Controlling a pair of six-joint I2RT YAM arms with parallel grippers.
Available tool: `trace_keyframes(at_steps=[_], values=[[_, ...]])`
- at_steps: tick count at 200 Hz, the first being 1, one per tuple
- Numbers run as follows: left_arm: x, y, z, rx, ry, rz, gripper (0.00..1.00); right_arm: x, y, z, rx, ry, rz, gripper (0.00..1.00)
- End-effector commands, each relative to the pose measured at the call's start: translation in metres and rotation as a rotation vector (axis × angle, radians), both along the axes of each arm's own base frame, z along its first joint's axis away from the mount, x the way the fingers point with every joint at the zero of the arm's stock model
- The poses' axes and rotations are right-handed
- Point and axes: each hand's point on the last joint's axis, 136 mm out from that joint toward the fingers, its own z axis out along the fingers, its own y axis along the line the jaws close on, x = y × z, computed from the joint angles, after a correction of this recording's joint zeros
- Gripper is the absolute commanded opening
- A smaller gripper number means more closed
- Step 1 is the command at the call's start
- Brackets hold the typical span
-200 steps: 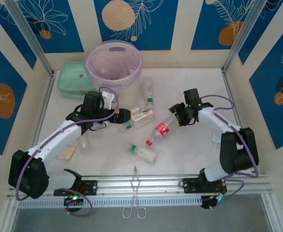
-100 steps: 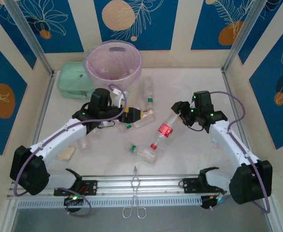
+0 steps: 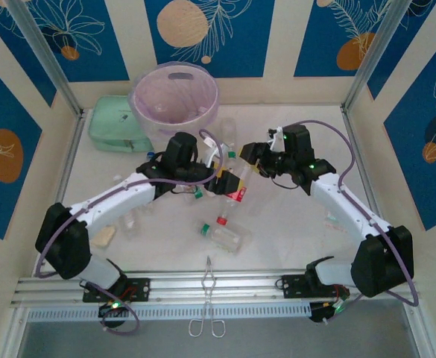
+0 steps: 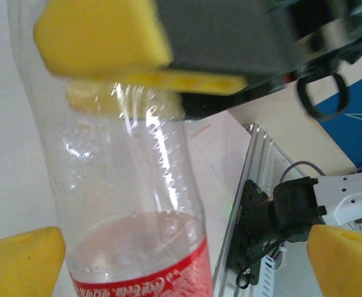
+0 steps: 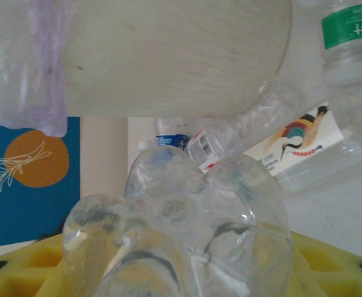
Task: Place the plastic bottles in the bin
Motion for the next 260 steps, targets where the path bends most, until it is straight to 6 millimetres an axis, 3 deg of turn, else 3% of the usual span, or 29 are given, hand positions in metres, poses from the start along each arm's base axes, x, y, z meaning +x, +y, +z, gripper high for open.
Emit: trace_keyframes(at_steps=[1, 32, 70, 114, 123, 146, 167, 187, 203, 230, 260], values=[[0.008, -0.009, -0.005, 0.026, -0.014, 0.013, 1.0, 0.001, 0.011, 0.028, 0.064, -0.062, 0.034, 0.27], [0.018, -0.015, -0.008, 0.025, 0.0, 0.033, 1.0, 0.0, 0.01, 0.028, 0.075, -0.062, 0.015, 0.27], [0.014, -0.017, -0.012, 0.041, -0.002, 0.007, 0.62, -0.005, 0.004, 0.024, 0.028, -0.066, 0.013, 0.27], [0.018, -0.021, -0.001, 0.021, -0.02, 0.004, 0.53, -0.008, -0.014, 0.01, -0.019, -0.026, -0.041, 0.28], [0.021, -0.021, 0.002, 0.017, -0.029, 0.009, 0.5, -0.01, -0.018, 0.008, -0.03, -0.017, -0.042, 0.35], [0.027, -0.023, 0.002, 0.03, -0.036, 0.02, 0.48, -0.017, -0.033, 0.009, -0.072, -0.014, -0.06, 0.75], [0.031, -0.023, 0.004, 0.041, -0.043, 0.029, 0.48, -0.022, -0.058, 0.011, -0.103, -0.018, -0.118, 0.99], [0.037, -0.017, 0.008, 0.074, -0.072, 0.052, 0.48, -0.024, -0.086, 0.008, -0.109, -0.009, -0.193, 0.99], [0.042, -0.008, 0.023, 0.096, -0.114, 0.074, 0.48, -0.026, -0.102, 0.003, -0.1, 0.001, -0.237, 0.99], [0.057, 0.015, 0.066, 0.123, -0.219, 0.133, 0.44, -0.03, -0.114, -0.012, -0.101, 0.037, -0.276, 0.99], [0.094, 0.048, 0.124, 0.13, -0.307, 0.257, 0.37, -0.029, -0.118, -0.025, -0.099, 0.083, -0.298, 0.99]])
